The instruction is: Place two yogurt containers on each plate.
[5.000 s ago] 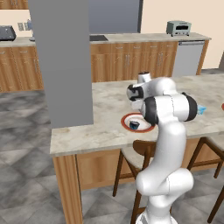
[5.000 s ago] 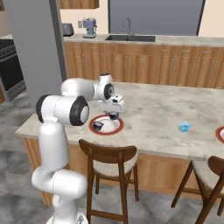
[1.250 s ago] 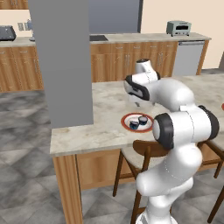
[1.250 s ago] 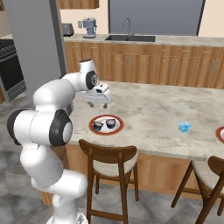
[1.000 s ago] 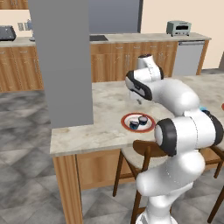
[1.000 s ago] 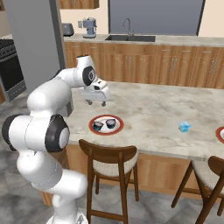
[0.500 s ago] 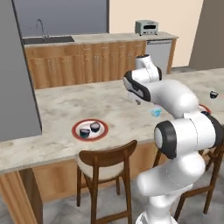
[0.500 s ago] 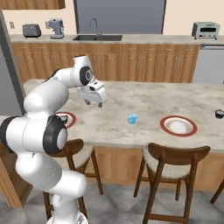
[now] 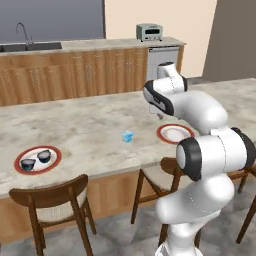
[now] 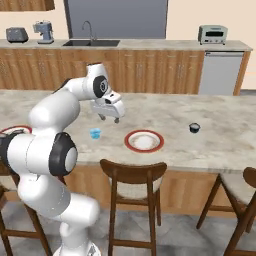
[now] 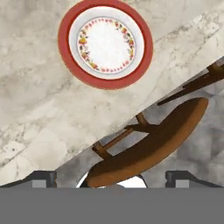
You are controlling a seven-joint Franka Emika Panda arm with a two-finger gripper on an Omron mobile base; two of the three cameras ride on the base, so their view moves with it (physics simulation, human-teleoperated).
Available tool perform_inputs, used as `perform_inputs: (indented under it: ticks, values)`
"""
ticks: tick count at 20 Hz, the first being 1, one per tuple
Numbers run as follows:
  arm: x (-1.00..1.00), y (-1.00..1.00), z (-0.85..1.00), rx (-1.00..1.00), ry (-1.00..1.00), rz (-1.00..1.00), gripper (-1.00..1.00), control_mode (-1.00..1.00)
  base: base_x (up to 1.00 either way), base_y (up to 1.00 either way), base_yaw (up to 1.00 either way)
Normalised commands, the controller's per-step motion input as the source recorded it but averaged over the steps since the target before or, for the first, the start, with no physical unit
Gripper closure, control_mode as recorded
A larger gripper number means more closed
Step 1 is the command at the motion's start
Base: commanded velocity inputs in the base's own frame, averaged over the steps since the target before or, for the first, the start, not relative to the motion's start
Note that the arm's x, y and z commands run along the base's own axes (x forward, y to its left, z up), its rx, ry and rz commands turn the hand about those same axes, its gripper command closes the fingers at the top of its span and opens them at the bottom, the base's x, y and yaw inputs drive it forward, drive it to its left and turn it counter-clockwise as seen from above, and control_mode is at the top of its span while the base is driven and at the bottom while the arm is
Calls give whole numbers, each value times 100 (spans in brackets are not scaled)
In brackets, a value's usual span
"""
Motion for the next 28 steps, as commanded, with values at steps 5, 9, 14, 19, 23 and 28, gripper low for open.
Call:
perform_inputs:
  ticks: [5, 9, 14, 19, 23, 28]
  values:
    - [0, 0, 0, 0, 0, 0, -100, 100, 6, -82, 0]
    - [0, 0, 0, 0, 0, 0, -100, 100, 37, -42, 2]
    - [0, 0, 0, 0, 0, 0, -100, 100, 47, -26, 13]
    - [0, 0, 0, 0, 0, 0, -100, 100, 58, -1, 10]
    - [0, 0, 0, 0, 0, 0, -100, 100, 57, 0, 7]
    - [9, 15, -2, 14, -2, 25, -100, -100, 0, 0, 0]
